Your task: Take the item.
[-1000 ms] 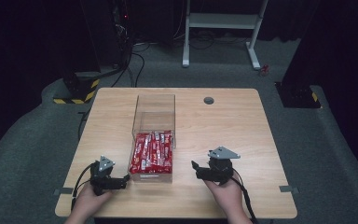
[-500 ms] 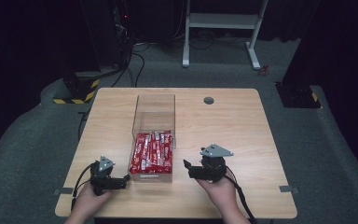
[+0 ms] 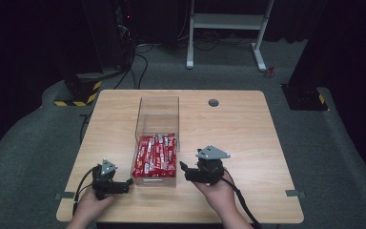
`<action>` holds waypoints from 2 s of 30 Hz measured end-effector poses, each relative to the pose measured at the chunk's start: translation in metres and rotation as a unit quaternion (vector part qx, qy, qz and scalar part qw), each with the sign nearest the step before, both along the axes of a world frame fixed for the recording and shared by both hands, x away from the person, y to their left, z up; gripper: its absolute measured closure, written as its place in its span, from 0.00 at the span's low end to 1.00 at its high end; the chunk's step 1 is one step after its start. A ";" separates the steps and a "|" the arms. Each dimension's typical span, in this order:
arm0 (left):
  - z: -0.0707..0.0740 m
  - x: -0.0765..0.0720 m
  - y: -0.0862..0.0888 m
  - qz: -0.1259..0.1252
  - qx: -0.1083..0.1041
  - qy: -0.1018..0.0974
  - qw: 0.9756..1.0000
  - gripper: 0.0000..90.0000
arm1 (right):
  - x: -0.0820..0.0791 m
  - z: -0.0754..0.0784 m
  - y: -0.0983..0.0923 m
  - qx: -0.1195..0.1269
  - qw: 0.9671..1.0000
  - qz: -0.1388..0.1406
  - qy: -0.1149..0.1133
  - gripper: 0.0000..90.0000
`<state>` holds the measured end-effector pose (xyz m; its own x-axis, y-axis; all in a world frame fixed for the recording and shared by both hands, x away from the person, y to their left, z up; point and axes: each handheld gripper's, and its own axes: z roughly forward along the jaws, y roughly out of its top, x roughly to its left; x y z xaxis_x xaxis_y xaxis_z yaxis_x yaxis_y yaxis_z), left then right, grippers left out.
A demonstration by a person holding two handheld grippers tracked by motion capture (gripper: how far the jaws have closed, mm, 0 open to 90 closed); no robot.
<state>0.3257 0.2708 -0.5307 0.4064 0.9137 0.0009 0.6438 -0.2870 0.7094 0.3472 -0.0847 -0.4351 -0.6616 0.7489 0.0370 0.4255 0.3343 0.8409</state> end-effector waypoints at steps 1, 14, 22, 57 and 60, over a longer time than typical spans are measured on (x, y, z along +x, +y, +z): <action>0.000 0.000 0.000 0.000 0.000 0.000 1.000 0.01 | 0.000 0.000 0.001 0.000 1.000 0.000 -0.002 0.25; 0.000 0.000 0.000 0.000 0.000 0.000 1.000 0.01 | 0.000 0.007 0.020 0.007 1.000 0.023 -0.003 0.30; 0.000 0.000 0.000 0.000 0.000 0.000 1.000 0.01 | 0.000 0.008 0.033 0.013 0.999 0.037 -0.004 0.34; 0.000 0.000 0.000 -0.002 0.000 -0.001 1.000 0.01 | 0.000 -0.012 0.051 0.032 0.999 0.033 0.008 0.97; 0.000 0.000 0.000 -0.002 0.000 -0.001 1.000 0.01 | 0.001 -0.013 0.050 0.035 0.999 0.035 0.009 0.99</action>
<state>0.3257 0.2705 -0.5308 0.4102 0.9120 0.0013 0.6414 -0.2896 0.7104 0.3480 -0.0350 -0.4482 -0.7105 0.6966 0.0994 0.4185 0.3048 0.8556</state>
